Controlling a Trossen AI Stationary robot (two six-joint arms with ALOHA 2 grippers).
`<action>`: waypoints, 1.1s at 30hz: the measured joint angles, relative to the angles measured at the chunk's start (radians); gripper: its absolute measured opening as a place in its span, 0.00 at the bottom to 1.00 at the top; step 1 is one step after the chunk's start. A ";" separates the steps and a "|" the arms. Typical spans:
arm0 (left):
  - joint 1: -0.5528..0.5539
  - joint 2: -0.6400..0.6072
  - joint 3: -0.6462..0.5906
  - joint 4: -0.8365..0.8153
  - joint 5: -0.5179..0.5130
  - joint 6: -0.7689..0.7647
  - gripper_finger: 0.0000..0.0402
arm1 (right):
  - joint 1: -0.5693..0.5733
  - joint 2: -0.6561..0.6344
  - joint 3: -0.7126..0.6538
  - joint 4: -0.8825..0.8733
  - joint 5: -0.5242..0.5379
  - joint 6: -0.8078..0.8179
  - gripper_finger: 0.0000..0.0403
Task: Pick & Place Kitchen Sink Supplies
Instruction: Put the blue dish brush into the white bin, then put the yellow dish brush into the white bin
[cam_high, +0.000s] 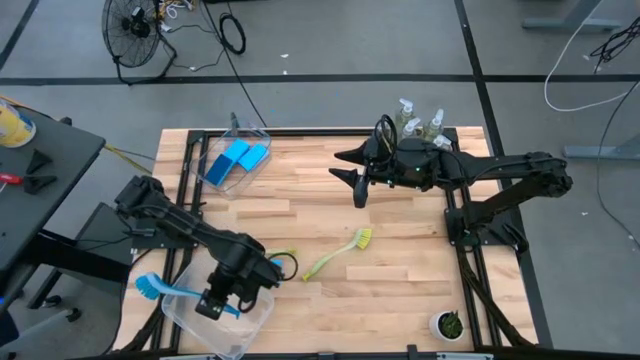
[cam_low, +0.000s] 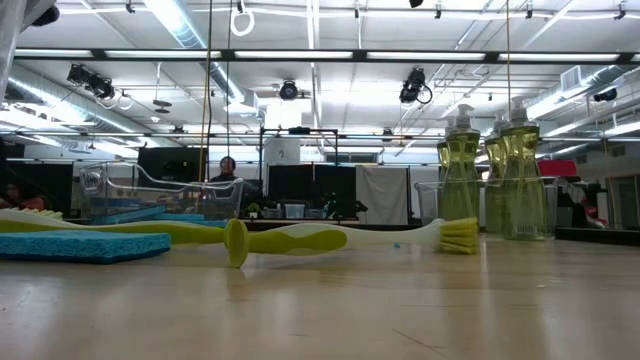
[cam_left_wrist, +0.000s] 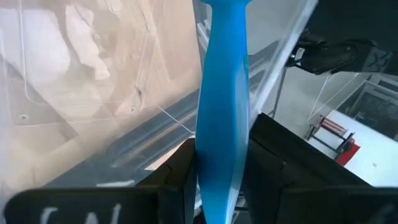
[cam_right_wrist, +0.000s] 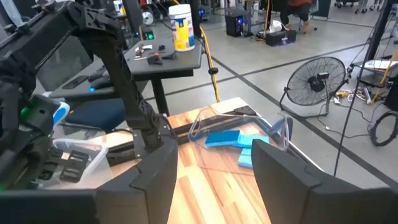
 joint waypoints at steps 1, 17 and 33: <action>-0.002 0.010 0.000 0.001 0.000 0.005 0.25 | 0.000 0.000 0.000 -0.003 0.000 0.000 0.51; -0.005 0.054 0.000 -0.004 0.050 -0.134 0.30 | 0.000 0.000 0.000 -0.018 -0.003 -0.007 0.51; -0.008 0.054 0.000 -0.061 0.081 -0.109 0.74 | 0.000 0.000 0.000 -0.021 -0.028 -0.016 0.51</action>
